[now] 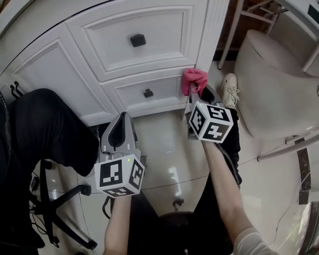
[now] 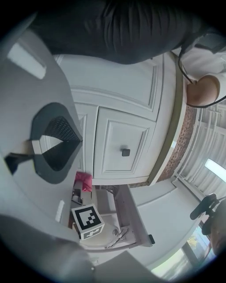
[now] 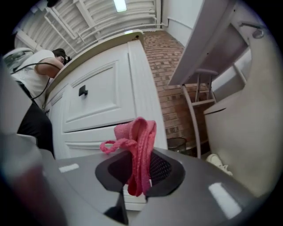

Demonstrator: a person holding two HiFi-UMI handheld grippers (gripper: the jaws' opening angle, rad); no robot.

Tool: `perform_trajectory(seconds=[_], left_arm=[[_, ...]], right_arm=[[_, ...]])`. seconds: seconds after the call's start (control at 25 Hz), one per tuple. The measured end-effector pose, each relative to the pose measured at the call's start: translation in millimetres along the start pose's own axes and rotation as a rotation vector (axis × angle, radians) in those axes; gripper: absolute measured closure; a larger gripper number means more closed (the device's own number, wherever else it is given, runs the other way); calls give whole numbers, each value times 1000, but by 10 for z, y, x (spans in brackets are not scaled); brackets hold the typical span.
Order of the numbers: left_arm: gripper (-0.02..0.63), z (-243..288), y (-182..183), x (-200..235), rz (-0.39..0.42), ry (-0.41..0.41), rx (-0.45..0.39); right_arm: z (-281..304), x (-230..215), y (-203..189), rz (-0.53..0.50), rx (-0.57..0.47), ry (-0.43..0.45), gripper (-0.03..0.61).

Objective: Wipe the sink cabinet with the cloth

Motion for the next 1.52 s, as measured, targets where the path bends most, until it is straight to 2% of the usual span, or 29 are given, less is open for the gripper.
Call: perform_trajectory(seconds=[0.08, 0.16, 0.28, 0.4, 0.64, 0.76, 0.88, 1.0, 1.16, 1.32, 1.44, 1.52], left_arm=[[600, 98, -10, -140, -2, -13, -5], [598, 153, -18, -223, -11, -5, -13], [598, 157, -28, -250, -25, 5, -24], [600, 26, -19, -86, -20, 39, -33], [599, -452, -17, 628, -41, 159, -33], [598, -566, -78, 943, -44, 202, -16], [599, -558, -184, 1113, -59, 233, 5], [598, -435, -238, 1074, -74, 229, 17], [599, -225, -338, 881, -77, 183, 30], [599, -7, -409, 606, -64, 147, 50], [599, 163, -403, 344, -48, 107, 52], [599, 269, -387, 175, -32, 76, 47]], right_arm=[[-56, -302, 27, -15, 10, -43, 514], [-98, -453, 33, -21, 16, -50, 514], [-187, -394, -18, -25, 11, -21, 514], [-196, 108, -152, -44, 0, 75, 514], [32, 1623, -745, -36, 41, 335, 514], [212, 2139, -962, -64, 73, 400, 514], [350, 2351, -1051, -129, 90, 428, 514], [435, 2140, -1043, -165, 82, 379, 514], [501, 1505, -1025, -94, 79, 277, 514], [444, 1034, -1030, -117, 81, 242, 509], [400, 558, -999, -17, 70, 159, 512], [336, 229, -926, 10, 49, 103, 512]])
Point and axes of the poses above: the fingertips, and each gripper's own axes: z forward along the fingers, x to its left, y out of its top, the point moved 7 cm from there along -z, backward along the fingers, and after that the axes turned 9 degrees about x, right-handed, at the moved point
